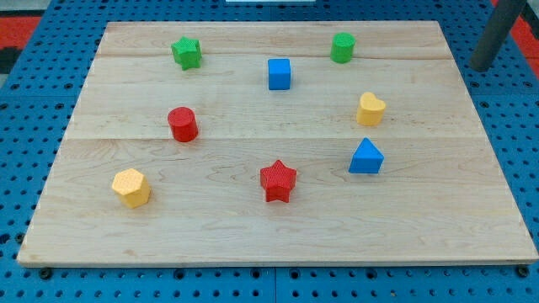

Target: Slightly move the yellow heart to the left

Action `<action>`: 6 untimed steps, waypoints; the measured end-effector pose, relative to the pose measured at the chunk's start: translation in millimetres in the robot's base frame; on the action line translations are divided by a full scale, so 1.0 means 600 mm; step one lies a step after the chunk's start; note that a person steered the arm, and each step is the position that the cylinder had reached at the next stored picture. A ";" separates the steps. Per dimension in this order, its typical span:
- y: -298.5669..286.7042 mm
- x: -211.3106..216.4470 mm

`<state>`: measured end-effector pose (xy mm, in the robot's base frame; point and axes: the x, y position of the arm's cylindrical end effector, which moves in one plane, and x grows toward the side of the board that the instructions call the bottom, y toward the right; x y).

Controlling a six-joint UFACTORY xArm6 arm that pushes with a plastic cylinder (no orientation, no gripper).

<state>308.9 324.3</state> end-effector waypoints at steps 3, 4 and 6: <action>-0.128 0.088; -0.248 0.110; -0.270 0.113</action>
